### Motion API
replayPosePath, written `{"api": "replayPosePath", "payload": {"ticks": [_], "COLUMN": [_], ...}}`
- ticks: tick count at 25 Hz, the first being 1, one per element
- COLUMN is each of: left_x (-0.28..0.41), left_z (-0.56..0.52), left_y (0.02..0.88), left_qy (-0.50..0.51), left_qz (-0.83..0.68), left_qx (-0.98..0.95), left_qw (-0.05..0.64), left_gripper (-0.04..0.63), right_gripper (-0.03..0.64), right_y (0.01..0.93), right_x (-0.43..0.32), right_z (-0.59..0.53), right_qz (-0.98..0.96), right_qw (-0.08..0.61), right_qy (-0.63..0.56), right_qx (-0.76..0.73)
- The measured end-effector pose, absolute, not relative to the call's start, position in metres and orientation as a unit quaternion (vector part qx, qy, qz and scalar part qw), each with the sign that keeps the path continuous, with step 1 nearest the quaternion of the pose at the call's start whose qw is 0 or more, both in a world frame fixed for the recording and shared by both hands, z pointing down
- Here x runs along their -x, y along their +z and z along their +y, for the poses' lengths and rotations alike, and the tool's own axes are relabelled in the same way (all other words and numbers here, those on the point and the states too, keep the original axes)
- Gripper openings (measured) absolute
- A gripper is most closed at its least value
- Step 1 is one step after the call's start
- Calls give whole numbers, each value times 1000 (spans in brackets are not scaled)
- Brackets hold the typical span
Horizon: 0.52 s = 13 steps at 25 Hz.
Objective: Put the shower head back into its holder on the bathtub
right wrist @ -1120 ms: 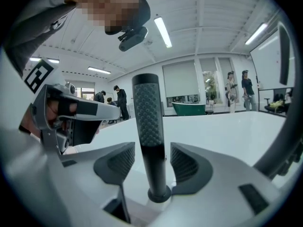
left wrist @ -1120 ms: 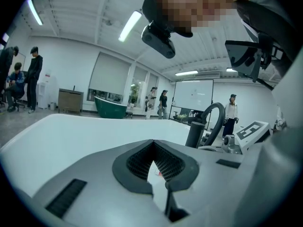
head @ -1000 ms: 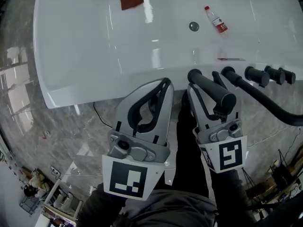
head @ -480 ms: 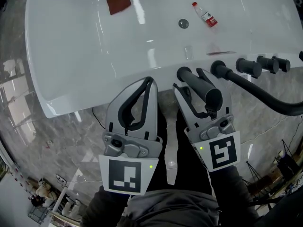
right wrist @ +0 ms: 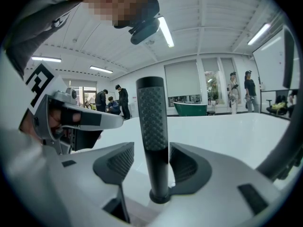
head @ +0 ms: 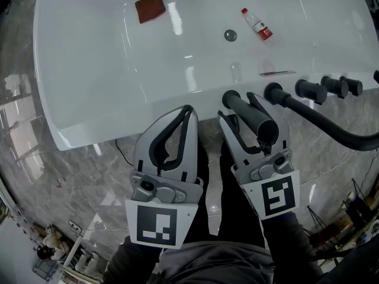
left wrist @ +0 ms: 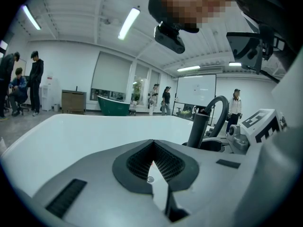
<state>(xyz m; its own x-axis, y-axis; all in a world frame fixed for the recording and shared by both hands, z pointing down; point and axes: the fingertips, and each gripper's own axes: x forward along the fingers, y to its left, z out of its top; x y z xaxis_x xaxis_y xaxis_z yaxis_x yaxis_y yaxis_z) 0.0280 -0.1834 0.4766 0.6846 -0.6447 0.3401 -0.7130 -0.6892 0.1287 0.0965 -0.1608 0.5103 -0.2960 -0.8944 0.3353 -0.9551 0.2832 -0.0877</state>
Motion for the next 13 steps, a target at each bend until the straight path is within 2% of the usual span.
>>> {"api": "replayPosePath", "payload": {"ticks": [13], "left_x": [-28], "left_z": [-184], "left_y": [478], "left_qy": [134], "left_qz": [-370], "left_qx": [-910], "left_qw": [128], "left_gripper": [3], "right_gripper": [235], "right_y": [512], "right_x": [-97], "right_z": [-162], "right_qz": [-793], "right_qw": [113], "right_qy": [137], "right_qx": [-583]}}
